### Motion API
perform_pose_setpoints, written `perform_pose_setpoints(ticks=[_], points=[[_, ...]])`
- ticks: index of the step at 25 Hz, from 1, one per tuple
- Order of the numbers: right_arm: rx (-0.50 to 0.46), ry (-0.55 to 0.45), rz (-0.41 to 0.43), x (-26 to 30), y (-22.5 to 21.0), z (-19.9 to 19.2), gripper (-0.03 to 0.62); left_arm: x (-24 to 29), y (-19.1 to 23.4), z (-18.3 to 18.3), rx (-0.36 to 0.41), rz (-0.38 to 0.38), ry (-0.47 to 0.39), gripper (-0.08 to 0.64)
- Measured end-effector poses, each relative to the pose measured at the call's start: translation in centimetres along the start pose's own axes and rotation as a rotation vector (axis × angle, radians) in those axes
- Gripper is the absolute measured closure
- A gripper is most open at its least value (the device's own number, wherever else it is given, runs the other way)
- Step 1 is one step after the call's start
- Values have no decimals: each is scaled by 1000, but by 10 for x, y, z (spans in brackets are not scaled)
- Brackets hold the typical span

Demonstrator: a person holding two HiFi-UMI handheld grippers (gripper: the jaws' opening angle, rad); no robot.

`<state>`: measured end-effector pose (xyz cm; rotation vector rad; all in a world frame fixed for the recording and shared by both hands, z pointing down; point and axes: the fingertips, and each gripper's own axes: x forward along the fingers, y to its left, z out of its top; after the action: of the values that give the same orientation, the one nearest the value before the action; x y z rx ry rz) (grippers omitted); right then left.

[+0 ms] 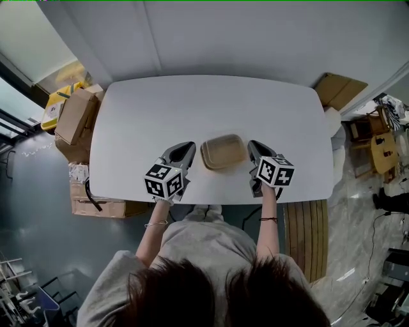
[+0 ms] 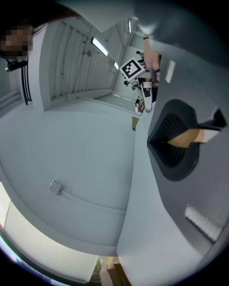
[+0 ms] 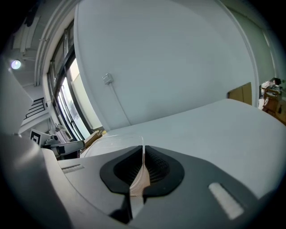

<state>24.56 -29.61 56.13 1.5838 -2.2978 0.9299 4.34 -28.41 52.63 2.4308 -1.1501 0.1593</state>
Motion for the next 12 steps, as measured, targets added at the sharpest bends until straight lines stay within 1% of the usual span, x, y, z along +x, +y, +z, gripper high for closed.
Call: perform_pose_setpoints(ticks=[12], points=[[-20,-93,36,-28,17,29,561,-18,-19,32,43,-20,-81,571]])
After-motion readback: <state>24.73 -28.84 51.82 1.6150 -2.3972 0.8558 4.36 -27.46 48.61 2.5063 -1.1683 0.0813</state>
